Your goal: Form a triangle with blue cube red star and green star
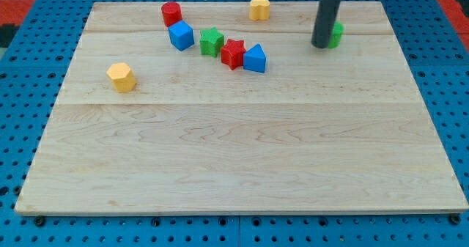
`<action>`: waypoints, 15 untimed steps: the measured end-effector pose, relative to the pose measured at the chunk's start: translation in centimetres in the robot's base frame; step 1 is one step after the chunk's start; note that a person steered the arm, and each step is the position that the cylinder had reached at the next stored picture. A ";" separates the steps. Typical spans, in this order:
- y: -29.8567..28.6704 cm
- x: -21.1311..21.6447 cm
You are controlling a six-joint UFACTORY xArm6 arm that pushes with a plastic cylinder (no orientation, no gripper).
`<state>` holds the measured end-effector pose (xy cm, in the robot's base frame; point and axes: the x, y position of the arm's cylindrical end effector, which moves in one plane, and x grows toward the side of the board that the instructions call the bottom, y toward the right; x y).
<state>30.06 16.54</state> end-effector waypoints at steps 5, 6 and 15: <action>-7.6 4.4; -17.1 6.0; -14.4 -0.9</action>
<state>29.14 2.11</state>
